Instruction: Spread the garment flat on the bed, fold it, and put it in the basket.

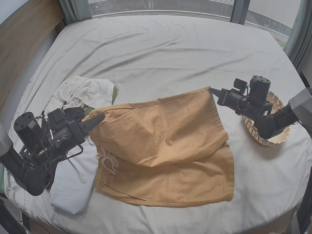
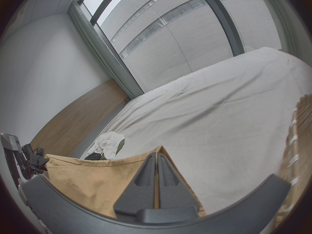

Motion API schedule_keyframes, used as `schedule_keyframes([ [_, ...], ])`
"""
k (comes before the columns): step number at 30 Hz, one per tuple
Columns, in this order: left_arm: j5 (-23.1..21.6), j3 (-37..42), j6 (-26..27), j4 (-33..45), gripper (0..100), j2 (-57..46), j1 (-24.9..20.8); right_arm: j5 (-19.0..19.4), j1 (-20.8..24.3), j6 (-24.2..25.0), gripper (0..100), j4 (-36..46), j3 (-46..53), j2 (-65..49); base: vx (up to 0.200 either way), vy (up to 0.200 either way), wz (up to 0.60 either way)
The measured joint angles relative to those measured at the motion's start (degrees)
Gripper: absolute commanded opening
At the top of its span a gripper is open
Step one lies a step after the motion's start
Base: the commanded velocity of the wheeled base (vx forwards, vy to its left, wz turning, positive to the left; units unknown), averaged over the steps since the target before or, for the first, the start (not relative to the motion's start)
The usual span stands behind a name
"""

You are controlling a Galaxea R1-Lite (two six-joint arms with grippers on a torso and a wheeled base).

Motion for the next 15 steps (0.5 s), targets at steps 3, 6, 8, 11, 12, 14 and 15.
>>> schedule_keyframes([
  [3,-0.2,-2.3,-0.1,0.0,0,0.6,-0.1,0.1,-0.8,0.1,0,-1.7,3.3,-3.2,0.0,0.0,0.0],
  [6,-0.5,-3.9,-0.1,0.0,0,1.3,-0.2,0.1,-1.7,0.2,0,-2.8,6.0,-6.0,0.0,0.0,0.0],
  [8,-0.9,-4.5,-0.2,0.0,0,1.7,-0.3,0.2,-2.2,0.2,0,-3.3,7.7,-7.9,0.0,0.0,0.0],
  [11,-1.8,-5.2,-0.2,0.0,0,2.2,-0.3,0.4,-3.0,0.2,0,-3.4,10.1,-10.7,0.0,0.0,0.0],
  [12,-2.1,-5.4,-0.2,0.0,0,2.3,-0.4,0.4,-3.3,0.3,0,-3.5,10.8,-11.6,0.0,0.0,0.0],
  [14,-2.5,-5.8,-0.3,0.0,0,2.6,-0.4,0.5,-3.7,0.3,0,-3.5,11.8,-13.0,0.0,0.0,0.0],
  [15,-2.6,-6.1,-0.3,0.0,0,2.8,-0.4,0.5,-3.9,0.3,0,-3.5,12.2,-13.8,0.0,0.0,0.0],
])
